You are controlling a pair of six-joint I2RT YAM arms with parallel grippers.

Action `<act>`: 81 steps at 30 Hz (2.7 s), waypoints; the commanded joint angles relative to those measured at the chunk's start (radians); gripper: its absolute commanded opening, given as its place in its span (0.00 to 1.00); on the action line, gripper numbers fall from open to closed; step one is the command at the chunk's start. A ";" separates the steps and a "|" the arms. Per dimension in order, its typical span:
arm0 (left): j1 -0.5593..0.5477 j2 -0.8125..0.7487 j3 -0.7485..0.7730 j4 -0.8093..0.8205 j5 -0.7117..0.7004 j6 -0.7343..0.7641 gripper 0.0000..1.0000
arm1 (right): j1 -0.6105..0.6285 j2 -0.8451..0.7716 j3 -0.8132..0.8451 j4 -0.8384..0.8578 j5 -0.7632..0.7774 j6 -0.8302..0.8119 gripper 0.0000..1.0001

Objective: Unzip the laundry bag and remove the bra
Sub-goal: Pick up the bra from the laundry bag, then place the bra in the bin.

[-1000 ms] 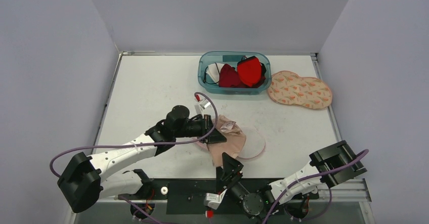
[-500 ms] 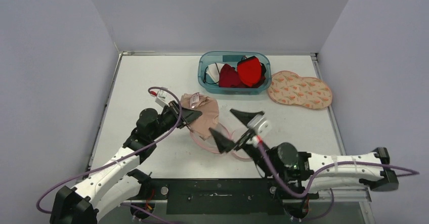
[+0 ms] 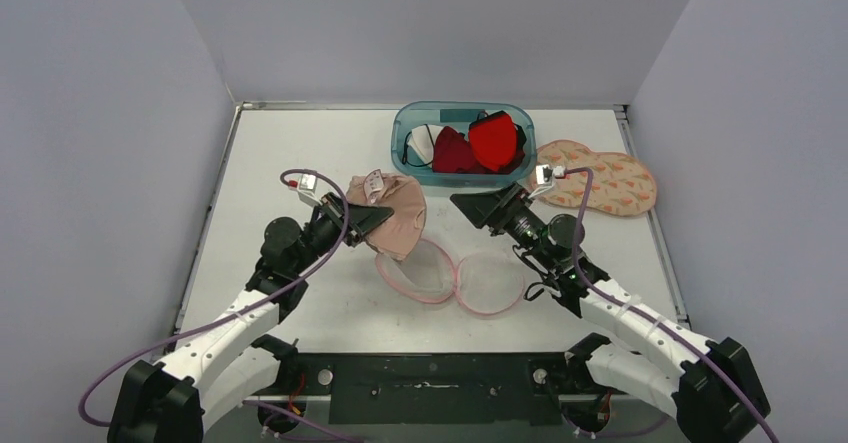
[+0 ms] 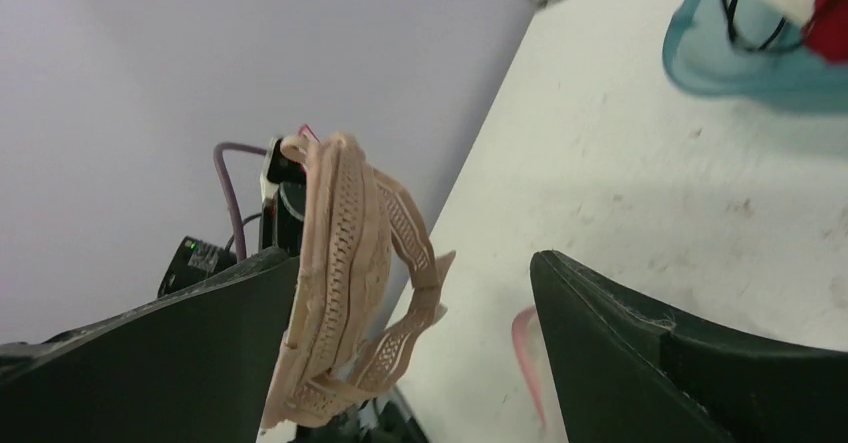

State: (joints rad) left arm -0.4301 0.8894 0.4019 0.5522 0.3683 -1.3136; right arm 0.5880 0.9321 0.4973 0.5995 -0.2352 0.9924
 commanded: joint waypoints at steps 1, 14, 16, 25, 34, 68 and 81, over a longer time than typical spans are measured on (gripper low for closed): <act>0.006 0.035 0.000 0.189 0.077 -0.061 0.00 | -0.005 0.034 -0.033 0.247 -0.209 0.261 0.90; -0.012 0.158 0.052 0.223 0.096 -0.008 0.00 | 0.059 0.114 -0.009 0.201 -0.125 0.200 0.90; -0.014 0.163 0.061 0.224 0.102 -0.005 0.00 | 0.100 0.129 0.035 0.130 -0.100 0.146 0.90; -0.023 0.148 0.059 0.216 0.101 0.005 0.00 | 0.158 0.242 0.107 0.063 -0.089 0.125 0.98; -0.022 0.125 0.049 0.219 0.095 0.007 0.00 | 0.175 0.272 0.090 0.113 -0.087 0.154 0.62; -0.030 0.001 0.097 -0.093 0.068 0.136 0.78 | 0.217 0.227 0.219 -0.153 -0.008 -0.035 0.05; -0.028 -0.211 0.211 -0.528 -0.125 0.325 0.96 | 0.186 0.000 0.434 -0.621 0.189 -0.357 0.05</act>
State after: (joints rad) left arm -0.4576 0.7418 0.5587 0.1715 0.3420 -1.0721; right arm 0.7860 0.9810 0.8639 0.1135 -0.1574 0.7544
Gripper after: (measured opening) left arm 0.965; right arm 0.117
